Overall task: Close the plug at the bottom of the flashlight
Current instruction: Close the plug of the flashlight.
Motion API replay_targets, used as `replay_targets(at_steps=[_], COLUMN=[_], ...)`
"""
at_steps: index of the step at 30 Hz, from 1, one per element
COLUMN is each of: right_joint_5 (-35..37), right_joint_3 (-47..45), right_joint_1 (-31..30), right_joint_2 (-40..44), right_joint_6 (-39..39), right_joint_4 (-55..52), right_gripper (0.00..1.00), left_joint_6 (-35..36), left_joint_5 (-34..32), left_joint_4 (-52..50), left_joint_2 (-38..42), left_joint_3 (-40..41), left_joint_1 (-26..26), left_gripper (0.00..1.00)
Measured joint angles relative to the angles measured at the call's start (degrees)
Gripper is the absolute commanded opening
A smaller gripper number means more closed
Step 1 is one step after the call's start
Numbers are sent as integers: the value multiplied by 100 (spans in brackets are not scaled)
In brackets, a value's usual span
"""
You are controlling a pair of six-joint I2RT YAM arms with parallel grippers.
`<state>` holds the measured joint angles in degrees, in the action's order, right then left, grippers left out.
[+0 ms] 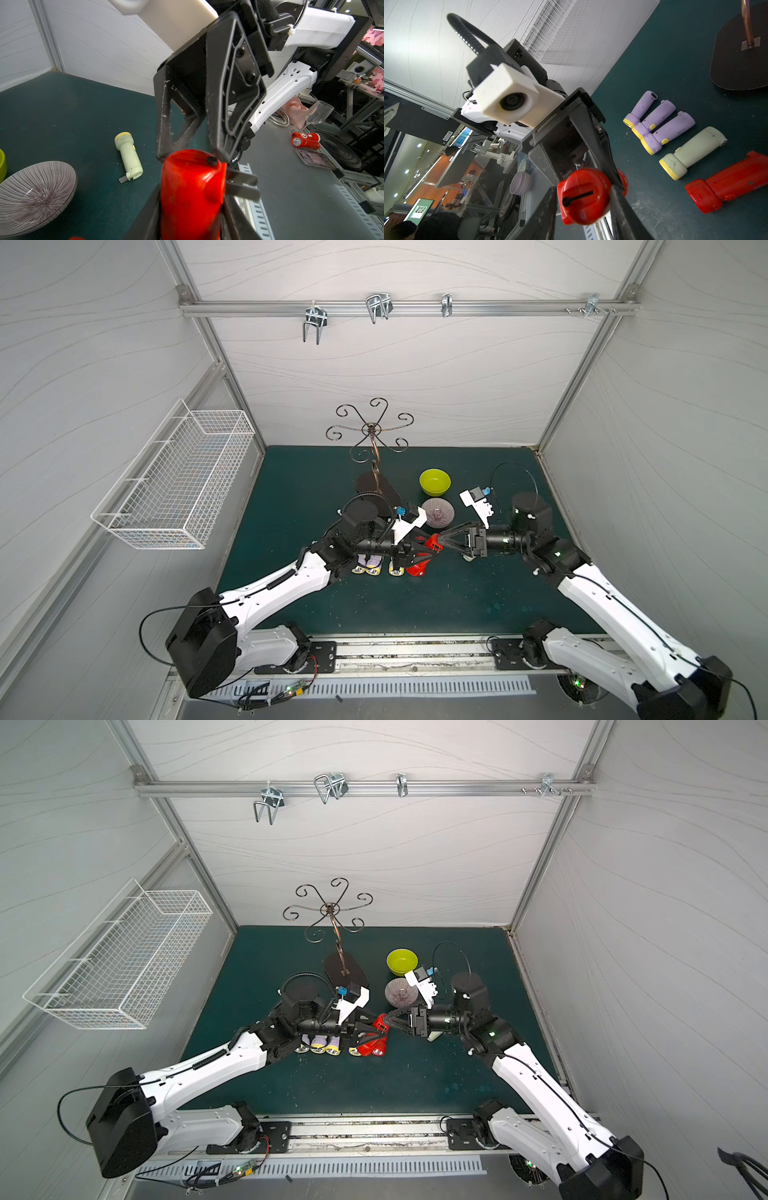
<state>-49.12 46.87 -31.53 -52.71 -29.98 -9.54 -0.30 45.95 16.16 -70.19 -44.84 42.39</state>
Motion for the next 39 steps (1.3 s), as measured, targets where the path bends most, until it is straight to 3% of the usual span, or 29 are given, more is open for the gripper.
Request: replay_targets(at_steps=[11,26,29,32,39], right_joint_5=[26,-63,-96,-92,-87], right_joint_3=[0,0,0,0,-2], right_joint_1=[7,9,7,4,-4], right_joint_2=[-13,-15,-15,-17,-17], right_joint_6=[2,-11,-4,9,17], right_joint_4=[50,101,98,96,101], right_gripper=[29,42,41,35,42], left_joint_6=[-118,-197,-214,-258,-358], left_joint_5=[177,299,319,367,407], left_joint_4=[57,133,133,162,219], left_joint_2=[-39,-127,-133,-133,-133], left_joint_3=[-2,-2,-4,-4,-4], left_joint_1=[-42,-76,-79,-79,-114], left_gripper=[0,0,0,0,0])
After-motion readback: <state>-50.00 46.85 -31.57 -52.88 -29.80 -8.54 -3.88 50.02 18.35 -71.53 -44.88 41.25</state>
